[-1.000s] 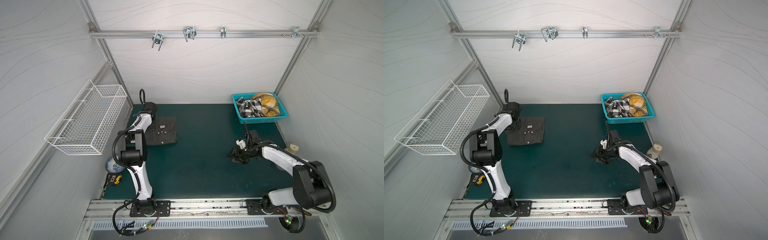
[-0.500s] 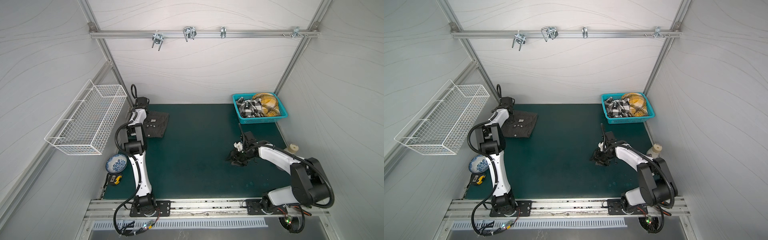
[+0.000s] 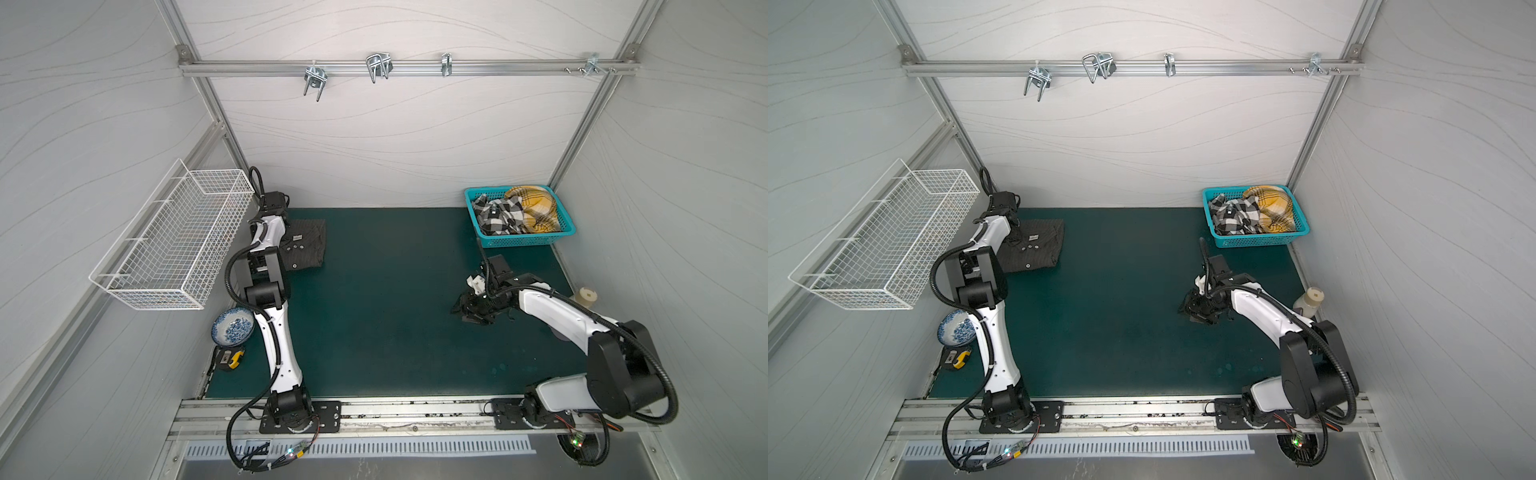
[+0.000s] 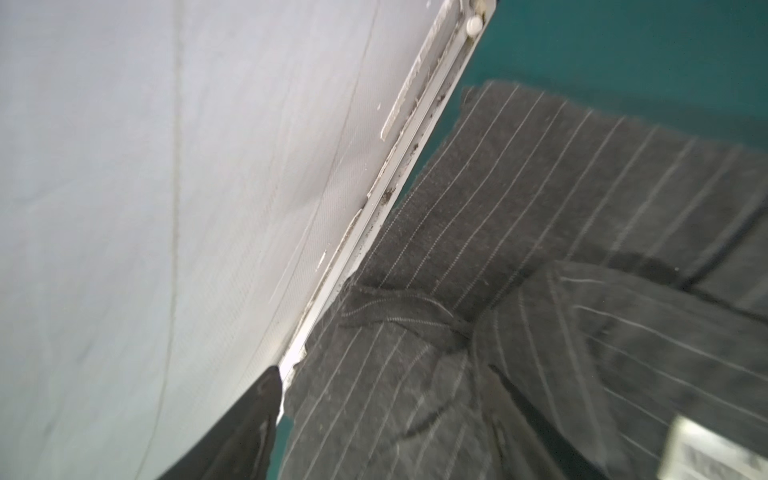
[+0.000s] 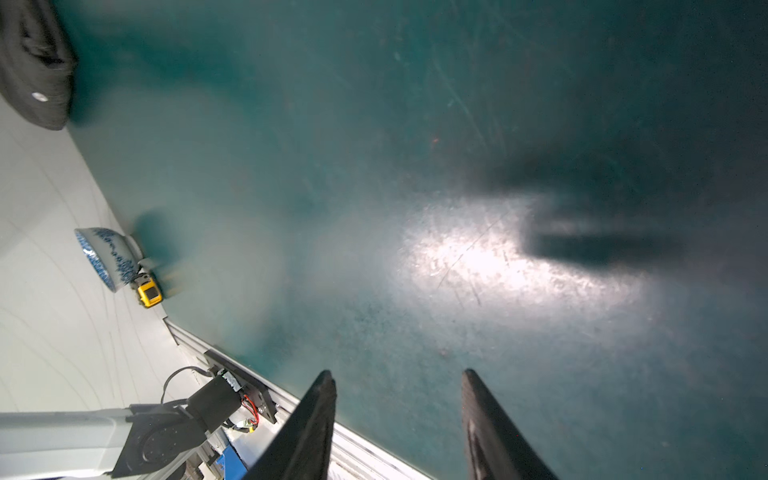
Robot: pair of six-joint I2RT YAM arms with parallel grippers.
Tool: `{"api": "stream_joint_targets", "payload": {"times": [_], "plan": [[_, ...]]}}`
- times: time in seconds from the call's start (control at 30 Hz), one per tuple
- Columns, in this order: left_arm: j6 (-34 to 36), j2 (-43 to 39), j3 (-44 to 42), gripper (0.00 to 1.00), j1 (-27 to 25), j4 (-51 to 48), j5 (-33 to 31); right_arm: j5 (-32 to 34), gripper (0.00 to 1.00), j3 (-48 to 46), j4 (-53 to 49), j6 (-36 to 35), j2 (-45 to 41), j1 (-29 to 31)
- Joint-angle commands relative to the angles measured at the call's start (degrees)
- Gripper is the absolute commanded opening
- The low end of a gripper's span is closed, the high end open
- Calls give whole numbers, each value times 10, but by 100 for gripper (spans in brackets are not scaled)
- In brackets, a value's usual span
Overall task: Fold and stack the long sleeve shirts
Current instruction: 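Open the left gripper and lift it off the shirt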
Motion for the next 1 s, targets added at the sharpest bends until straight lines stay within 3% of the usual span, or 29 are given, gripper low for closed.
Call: {"api": "stream_joint_targets", "payload": {"times": [0.0,0.07,0.17,0.3,0.47,0.9,0.93,0.97], "plan": [[-42,-84,-19,73,-10,-6,19,12,51,7,-37,-2,-35,5],[-51,-118,-56,68,-28,1,36,13,51,3,-37,1,-44,5],[-84,-146,-96,51,-50,-7,106,11,51,1,-35,6,-54,6],[-141,-137,-135,19,-55,-26,221,16,51,6,-36,7,-65,7],[-161,-107,-159,3,-58,-18,276,22,51,2,-42,3,-80,7],[-140,-65,-175,0,-51,-21,281,32,51,-8,-44,9,-88,7],[-141,-66,-175,0,-51,-21,282,34,51,-5,-48,7,-88,7],[-142,-69,-175,7,-51,-19,291,37,51,-1,-52,5,-89,7]]}}
